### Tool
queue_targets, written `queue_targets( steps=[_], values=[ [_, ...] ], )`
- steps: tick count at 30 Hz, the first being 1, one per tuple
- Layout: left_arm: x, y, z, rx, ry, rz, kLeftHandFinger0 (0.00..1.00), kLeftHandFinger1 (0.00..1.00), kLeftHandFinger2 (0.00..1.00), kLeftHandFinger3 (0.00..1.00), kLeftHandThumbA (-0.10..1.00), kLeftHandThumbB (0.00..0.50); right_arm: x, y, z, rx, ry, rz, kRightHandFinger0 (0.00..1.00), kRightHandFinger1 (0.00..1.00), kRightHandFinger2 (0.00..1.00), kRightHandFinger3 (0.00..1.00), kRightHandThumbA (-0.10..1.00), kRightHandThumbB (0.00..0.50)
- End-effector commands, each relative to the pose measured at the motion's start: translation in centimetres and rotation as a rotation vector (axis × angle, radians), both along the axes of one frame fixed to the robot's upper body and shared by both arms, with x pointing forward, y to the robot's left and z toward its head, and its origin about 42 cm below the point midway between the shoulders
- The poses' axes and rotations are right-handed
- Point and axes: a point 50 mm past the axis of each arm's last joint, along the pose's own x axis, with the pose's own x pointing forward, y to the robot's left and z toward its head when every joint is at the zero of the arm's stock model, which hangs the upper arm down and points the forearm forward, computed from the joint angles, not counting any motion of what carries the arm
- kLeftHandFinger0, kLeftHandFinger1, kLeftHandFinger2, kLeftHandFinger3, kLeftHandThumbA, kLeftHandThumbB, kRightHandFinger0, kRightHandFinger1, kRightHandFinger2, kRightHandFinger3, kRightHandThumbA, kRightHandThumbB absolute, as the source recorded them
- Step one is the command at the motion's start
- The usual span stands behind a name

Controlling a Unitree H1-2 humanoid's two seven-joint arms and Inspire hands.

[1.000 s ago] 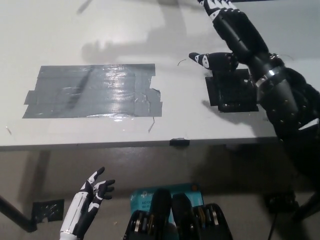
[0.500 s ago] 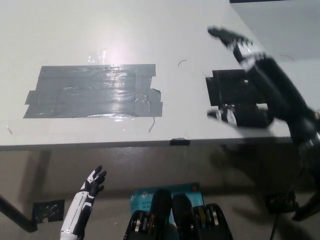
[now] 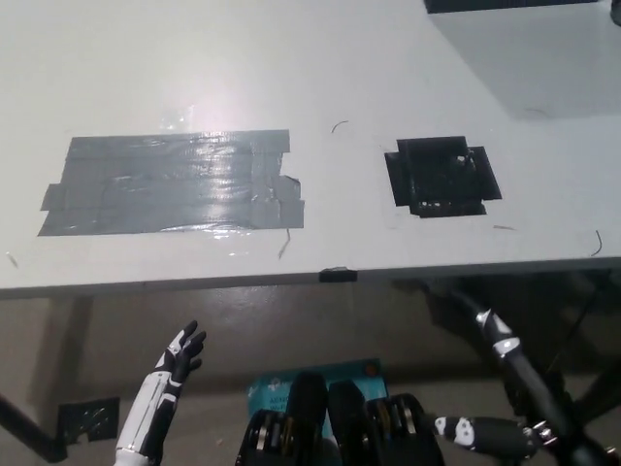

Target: A tripod is kept on the middle of the desk infront of the robot and the robot grabs one of its legs to pick it up and hands it to a person

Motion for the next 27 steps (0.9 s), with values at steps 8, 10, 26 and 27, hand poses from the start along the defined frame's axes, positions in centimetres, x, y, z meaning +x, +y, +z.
queue_targets(
  steps=[8, 10, 26, 27],
  values=[
    [-0.6, 0.2, 0.4, -0.006, -0.055, -0.038, 1.00, 1.00, 1.00, 1.00, 1.00, 0.177, 1.9, 0.3, -5.1, 0.100, 0.051, -0.032, 1.00, 1.00, 1.00, 1.00, 1.00, 0.367],
    [-0.5, 0.3, 0.4, -0.009, -0.057, -0.032, 1.00, 1.00, 1.00, 1.00, 1.00, 0.172, 2.2, 0.5, -5.7, 0.087, 0.082, -0.018, 1.00, 1.00, 1.00, 1.00, 1.00, 0.386],
    [-0.4, 0.6, 0.4, 0.010, -0.068, -0.022, 1.00, 1.00, 1.00, 1.00, 1.00, 0.144, 2.6, 0.1, -5.6, 0.061, 0.094, -0.002, 1.00, 1.00, 1.00, 1.00, 1.00, 0.391],
    [-0.4, 0.6, 0.4, 0.010, -0.068, -0.022, 1.00, 1.00, 1.00, 1.00, 1.00, 0.144, 2.6, 0.1, -5.6, 0.061, 0.094, -0.002, 1.00, 1.00, 1.00, 1.00, 1.00, 0.391]
  ],
)
